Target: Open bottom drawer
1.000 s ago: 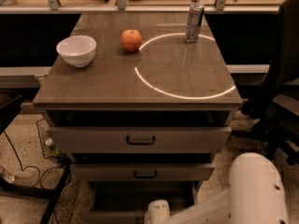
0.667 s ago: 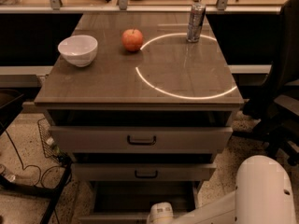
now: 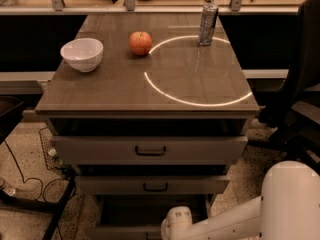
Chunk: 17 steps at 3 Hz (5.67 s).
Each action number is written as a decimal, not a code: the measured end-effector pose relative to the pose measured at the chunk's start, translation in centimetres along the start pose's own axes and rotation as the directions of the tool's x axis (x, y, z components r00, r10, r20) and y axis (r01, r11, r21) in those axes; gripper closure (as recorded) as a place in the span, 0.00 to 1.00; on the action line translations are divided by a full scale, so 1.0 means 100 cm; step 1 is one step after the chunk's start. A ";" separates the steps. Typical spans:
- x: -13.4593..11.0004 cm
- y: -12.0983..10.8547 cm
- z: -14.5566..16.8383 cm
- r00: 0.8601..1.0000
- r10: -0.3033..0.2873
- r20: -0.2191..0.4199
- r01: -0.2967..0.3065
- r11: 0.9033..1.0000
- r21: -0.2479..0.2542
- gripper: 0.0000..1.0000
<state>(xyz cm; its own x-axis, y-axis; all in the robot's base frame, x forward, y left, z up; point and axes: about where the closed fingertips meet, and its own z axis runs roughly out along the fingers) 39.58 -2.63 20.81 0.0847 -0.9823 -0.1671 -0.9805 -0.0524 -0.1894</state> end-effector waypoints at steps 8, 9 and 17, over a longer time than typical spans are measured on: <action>0.072 -0.059 0.030 0.990 -0.136 -0.027 0.137 0.990 0.023 1.00; 0.077 -0.050 0.043 0.990 -0.130 -0.047 0.129 0.991 -0.026 1.00; 0.110 0.075 0.015 0.997 0.045 -0.058 -0.057 0.972 -0.227 0.13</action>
Offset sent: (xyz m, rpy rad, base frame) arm 0.0691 -0.0326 0.0918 -0.0050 -0.0415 0.0933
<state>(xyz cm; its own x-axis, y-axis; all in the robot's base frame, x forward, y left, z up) 33.43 -13.59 16.07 0.0297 -0.9925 -0.1186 -0.9984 -0.0353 0.0450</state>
